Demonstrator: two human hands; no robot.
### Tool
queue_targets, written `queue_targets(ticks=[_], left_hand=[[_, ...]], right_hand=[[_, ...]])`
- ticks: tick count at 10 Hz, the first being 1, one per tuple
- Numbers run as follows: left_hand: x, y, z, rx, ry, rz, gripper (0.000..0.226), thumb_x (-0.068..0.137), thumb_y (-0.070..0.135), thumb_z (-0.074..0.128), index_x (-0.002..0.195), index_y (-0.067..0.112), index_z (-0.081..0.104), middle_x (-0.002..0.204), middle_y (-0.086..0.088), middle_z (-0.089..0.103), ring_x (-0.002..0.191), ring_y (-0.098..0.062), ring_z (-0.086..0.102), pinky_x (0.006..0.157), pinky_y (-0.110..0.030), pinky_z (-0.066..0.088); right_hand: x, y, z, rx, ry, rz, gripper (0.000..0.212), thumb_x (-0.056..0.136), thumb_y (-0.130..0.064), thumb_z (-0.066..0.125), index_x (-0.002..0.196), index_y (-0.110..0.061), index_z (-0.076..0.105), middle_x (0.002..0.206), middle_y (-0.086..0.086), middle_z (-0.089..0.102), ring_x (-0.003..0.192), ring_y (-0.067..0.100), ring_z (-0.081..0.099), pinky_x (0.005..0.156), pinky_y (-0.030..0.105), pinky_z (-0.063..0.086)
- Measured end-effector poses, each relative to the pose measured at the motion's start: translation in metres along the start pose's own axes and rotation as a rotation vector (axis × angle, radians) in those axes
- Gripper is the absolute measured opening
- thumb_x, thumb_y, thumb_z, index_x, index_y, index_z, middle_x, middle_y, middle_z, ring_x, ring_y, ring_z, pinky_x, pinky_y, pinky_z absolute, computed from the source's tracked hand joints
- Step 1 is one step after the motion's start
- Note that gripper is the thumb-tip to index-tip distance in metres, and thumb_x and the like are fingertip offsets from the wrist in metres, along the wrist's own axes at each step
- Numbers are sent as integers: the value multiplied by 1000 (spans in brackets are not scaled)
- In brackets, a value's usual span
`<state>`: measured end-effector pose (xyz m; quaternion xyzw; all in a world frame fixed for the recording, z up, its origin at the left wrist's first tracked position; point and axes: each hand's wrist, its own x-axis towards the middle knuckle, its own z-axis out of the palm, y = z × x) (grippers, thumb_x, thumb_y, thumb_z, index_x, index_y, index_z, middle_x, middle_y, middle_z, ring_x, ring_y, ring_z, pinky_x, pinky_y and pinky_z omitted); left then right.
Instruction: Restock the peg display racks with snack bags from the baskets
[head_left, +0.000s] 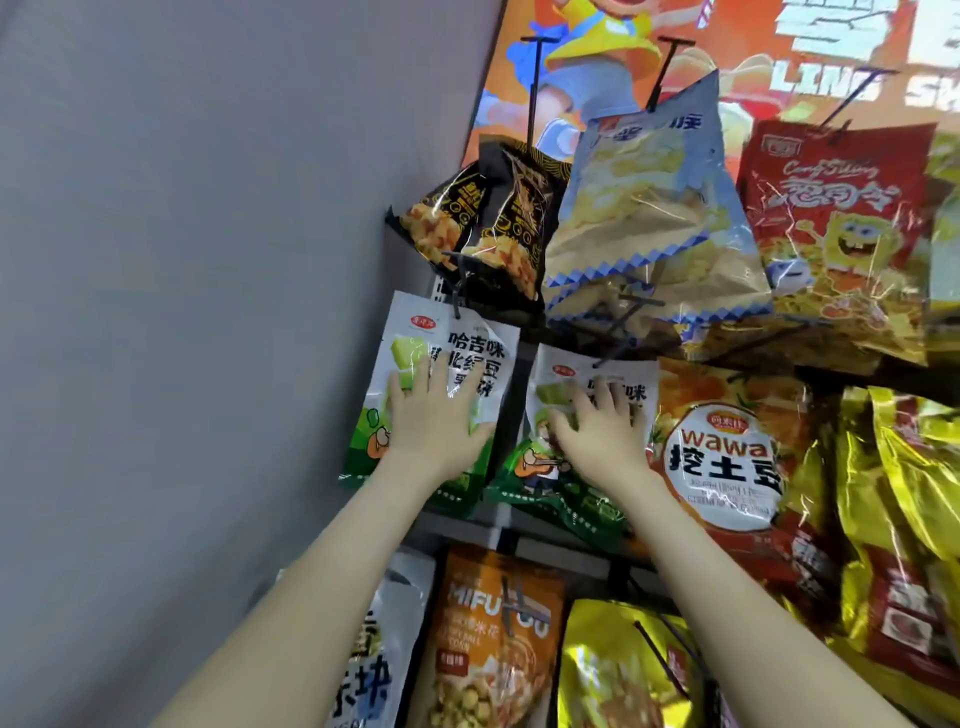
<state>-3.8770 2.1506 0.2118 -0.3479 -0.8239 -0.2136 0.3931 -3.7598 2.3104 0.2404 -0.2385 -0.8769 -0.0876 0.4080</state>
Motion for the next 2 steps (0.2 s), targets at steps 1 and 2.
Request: queue_targets(ticks=[1,2], left_hand=[[-20,9,-5,-32,25,-9,68,97,54,34,153,31,4,161,-13,0,148,-30,-5,115,-56,-4],[-35,20,-12,-50,103,-22,66,97,49,37,153,29,9,160,-14,3,148,-29,-2,115,-54,-5]], right_hand=[[-24,-11,-8,36,81,-57,51,99,-37,36,147,-22,29,157,10,22,144,26,15,115,43,12],[-42,-13,-14,113,145,-152,48,97,-28,43,144,-17,36,148,11,36,135,29,30,109,42,24]])
